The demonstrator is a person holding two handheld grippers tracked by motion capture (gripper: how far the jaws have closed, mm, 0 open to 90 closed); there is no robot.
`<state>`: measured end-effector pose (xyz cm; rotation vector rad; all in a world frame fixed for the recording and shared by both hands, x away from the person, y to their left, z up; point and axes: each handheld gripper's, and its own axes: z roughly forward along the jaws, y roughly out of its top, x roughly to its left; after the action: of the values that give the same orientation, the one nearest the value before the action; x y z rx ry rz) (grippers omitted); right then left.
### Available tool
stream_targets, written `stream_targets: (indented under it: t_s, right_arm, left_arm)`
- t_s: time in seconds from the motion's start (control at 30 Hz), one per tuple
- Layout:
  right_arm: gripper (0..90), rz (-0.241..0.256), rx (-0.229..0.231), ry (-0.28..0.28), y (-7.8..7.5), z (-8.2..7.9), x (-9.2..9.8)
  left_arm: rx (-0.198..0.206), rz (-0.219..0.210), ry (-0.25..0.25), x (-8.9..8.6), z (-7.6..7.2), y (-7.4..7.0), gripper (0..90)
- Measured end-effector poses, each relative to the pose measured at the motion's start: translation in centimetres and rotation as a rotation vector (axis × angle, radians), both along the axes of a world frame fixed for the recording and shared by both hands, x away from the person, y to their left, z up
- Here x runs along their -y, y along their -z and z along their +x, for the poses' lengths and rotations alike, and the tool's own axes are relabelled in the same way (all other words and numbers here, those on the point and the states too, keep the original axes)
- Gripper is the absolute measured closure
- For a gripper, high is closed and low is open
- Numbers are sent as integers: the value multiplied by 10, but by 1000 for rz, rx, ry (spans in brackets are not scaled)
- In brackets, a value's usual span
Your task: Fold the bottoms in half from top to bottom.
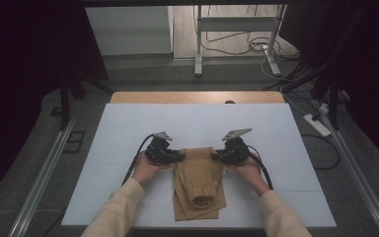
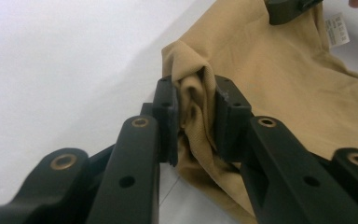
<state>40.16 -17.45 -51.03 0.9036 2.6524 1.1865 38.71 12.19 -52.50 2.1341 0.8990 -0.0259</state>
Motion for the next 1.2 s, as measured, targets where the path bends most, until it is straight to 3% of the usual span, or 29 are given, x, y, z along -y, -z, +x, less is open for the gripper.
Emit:
stream_targets:
  t_s: [0.43,1.2]
  right_arm:
    - [770,27,54,24,-13,7,2]
    - [770,35,89,87,-20,46,0]
  left_arm:
    - [40,-27,-18,-1,11,-13,734]
    - [71,-8,-44,1,56,-25,734]
